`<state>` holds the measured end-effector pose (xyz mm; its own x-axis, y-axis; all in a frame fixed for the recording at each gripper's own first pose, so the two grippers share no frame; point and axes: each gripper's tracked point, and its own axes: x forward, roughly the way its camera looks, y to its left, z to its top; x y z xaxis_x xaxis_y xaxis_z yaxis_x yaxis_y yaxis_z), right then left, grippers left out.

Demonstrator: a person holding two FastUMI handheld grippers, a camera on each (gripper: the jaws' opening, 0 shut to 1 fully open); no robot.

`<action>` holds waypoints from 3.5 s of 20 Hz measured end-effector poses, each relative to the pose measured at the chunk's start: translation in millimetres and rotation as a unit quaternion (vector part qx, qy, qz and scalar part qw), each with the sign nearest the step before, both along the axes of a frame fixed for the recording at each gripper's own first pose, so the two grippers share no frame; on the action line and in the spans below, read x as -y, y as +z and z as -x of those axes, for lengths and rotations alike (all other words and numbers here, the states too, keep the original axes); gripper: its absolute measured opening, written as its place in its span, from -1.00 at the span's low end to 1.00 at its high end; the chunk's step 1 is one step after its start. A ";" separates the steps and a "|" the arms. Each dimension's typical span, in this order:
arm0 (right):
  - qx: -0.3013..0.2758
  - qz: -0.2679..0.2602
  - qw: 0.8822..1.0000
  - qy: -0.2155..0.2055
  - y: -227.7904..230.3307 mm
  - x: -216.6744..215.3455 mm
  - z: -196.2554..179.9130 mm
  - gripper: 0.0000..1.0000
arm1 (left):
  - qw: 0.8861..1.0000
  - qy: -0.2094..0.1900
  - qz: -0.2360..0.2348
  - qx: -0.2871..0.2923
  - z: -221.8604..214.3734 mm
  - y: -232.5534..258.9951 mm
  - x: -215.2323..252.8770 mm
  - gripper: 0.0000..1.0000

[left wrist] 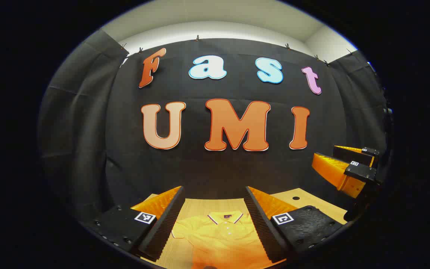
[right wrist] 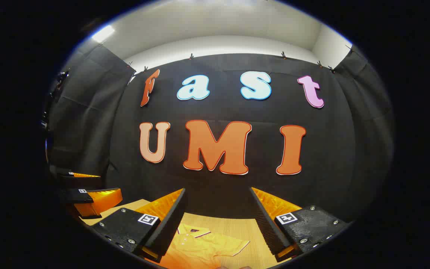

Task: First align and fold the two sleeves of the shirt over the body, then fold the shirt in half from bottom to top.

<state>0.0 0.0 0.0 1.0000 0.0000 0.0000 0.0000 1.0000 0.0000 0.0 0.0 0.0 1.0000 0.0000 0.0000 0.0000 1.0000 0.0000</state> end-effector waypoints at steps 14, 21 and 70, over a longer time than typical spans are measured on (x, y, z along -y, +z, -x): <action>-0.020 0.001 1.000 -0.005 -10.9 -18.3 11.2 0.97 | 1.000 -0.012 -0.005 0.010 13.3 -2.9 -9.8 0.95; -0.077 -0.005 0.996 -0.037 -40.1 -8.6 13.0 0.97 | 0.999 -0.023 -0.015 0.021 32.7 0.0 -25.2 0.95; -0.690 -0.098 0.717 -0.026 -456.1 82.6 -99.1 0.74 | 0.978 0.138 -0.033 -0.151 25.3 -99.6 -40.5 0.96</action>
<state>99.1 -82.6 -456.1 0.0469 0.0977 -0.9941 0.1731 0.9793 0.1044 -25.3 40.5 -99.6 0.9164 0.2797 -0.2863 -0.2597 0.9598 0.1063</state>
